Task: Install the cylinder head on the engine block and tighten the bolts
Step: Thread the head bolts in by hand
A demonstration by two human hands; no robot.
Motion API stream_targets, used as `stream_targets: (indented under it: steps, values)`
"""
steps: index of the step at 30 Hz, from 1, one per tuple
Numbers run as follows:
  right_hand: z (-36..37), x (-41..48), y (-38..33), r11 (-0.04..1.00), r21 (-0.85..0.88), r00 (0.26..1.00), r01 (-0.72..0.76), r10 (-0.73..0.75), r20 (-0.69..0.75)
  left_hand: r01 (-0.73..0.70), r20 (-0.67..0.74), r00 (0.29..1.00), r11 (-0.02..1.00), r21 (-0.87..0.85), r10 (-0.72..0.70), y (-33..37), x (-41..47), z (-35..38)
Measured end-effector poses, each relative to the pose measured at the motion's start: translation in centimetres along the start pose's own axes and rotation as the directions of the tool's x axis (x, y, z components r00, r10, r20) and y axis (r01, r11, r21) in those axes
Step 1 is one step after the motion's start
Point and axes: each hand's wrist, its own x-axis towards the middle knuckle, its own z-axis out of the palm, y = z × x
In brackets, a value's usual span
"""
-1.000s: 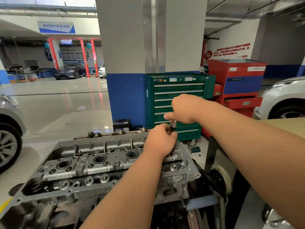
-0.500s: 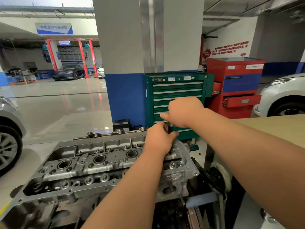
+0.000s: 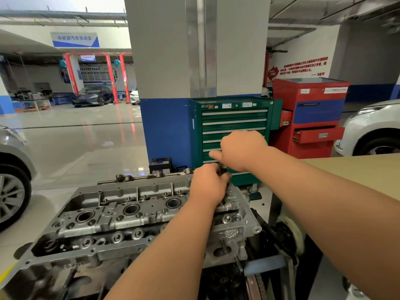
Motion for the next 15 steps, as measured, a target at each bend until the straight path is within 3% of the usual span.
stream_targets:
  steps: [3, 5, 6, 8, 10, 11, 13, 15]
  values:
    - [0.1, 0.1, 0.9, 0.966, -0.055, 0.964, 0.251, -0.255, -0.075, -0.059, 0.020, 0.998, 0.998, 0.030, 0.058, -0.2, 0.1, -0.3]
    - [-0.1, 0.0, 1.2, 0.938, -0.149, 0.937, 0.312, -0.329, -0.116, -0.073, 0.030, 0.997, 0.996, 0.042, 0.072, -0.3, -0.1, -0.2]
    - [0.0, 0.0, 1.0, 0.943, -0.197, 0.950, 0.267, -0.292, -0.113, -0.072, 0.036, 0.997, 0.997, 0.038, 0.071, -0.2, -0.2, -0.1]
    - [0.0, 0.7, -0.2, 0.972, -0.226, 0.996, 0.058, -0.071, -0.048, -0.050, 0.032, 0.998, 0.999, 0.020, 0.050, 0.0, -0.2, 0.2]
    - [-0.3, 1.6, -1.8, 0.969, -0.198, 0.982, -0.146, 0.166, 0.089, -0.036, 0.002, 0.999, 0.999, 0.020, 0.036, 0.1, 0.0, 0.3]
    - [-0.3, 1.9, -2.1, 0.969, -0.178, 0.974, -0.169, 0.192, 0.123, -0.030, -0.004, 1.000, 0.999, 0.026, 0.030, 0.1, 0.0, 0.2]
    - [-0.4, 1.9, -1.4, 0.992, -0.106, 0.991, -0.066, 0.078, 0.109, -0.030, 0.013, 0.999, 0.998, 0.047, 0.029, 0.1, 0.0, 0.2]
    - [-0.5, 1.0, 0.1, 0.977, -0.076, 0.980, 0.200, -0.198, 0.032, -0.052, 0.043, 0.998, 0.996, 0.076, 0.049, 0.0, 0.1, 0.1]
